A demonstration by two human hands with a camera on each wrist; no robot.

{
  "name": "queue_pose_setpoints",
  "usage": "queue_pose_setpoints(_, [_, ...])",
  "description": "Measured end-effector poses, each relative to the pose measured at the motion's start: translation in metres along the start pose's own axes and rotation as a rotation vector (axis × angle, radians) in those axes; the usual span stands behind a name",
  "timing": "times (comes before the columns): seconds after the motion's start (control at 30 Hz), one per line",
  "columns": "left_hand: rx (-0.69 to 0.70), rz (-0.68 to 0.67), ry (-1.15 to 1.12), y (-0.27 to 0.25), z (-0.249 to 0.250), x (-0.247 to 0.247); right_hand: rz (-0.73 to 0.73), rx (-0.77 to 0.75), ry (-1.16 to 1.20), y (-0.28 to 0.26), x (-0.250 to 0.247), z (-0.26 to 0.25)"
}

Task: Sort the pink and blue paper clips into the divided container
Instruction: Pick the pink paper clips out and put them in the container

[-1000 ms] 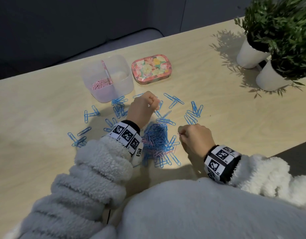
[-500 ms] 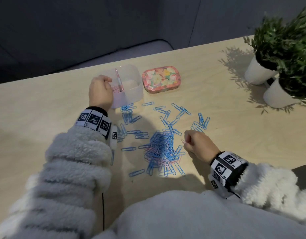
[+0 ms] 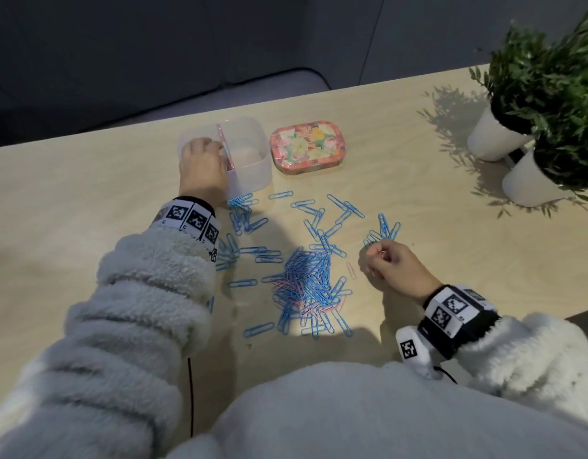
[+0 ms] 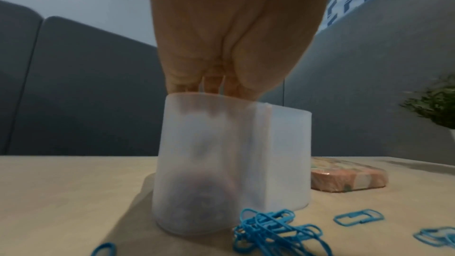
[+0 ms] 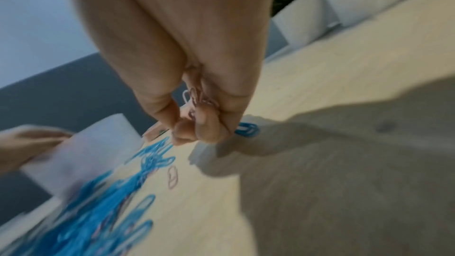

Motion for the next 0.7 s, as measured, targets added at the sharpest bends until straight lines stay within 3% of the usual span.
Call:
queue_pose_setpoints(0.07, [0.103, 0.167, 0.011, -0.011, 0.010, -0.003, 0.029, 0.137, 0.205, 0.002, -0.002, 0.000])
queue_pose_setpoints(0.13, [0.226, 0.207, 0.056, -0.028, 0.032, 0.000, 0.047, 0.186, 0.265, 0.001, -0.004, 0.002])
queue_pose_setpoints(0.23, [0.410, -0.061, 0.030, -0.059, 0.067, 0.019, 0.010, 0.086, 0.066, 0.001, 0.002, 0.009])
queue_pose_setpoints(0.3, [0.406, -0.282, -0.002, -0.079, 0.079, 0.036, -0.044, -0.009, -0.119, 0.003, 0.010, 0.013])
queue_pose_setpoints(0.4, [0.365, -0.440, -0.011, -0.093, 0.090, 0.055, -0.029, -0.083, -0.394, 0.006, 0.021, 0.013])
queue_pose_setpoints(0.6, [0.311, -0.498, -0.033, -0.098, 0.102, 0.066, -0.124, -0.098, -0.475, 0.010, 0.027, 0.004])
queue_pose_setpoints(0.7, [0.259, -0.455, -0.039, -0.091, 0.102, 0.065, -0.127, -0.104, -0.320, 0.009, 0.026, 0.000])
Point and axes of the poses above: each hand's wrist, its own y-axis towards the middle knuckle, its own x-axis out of the palm, z = x × y, the point moved 1 cm from there along y, towards the middle knuckle, and after that the axes turned 5 degrees about z, right-handed, at the moved point
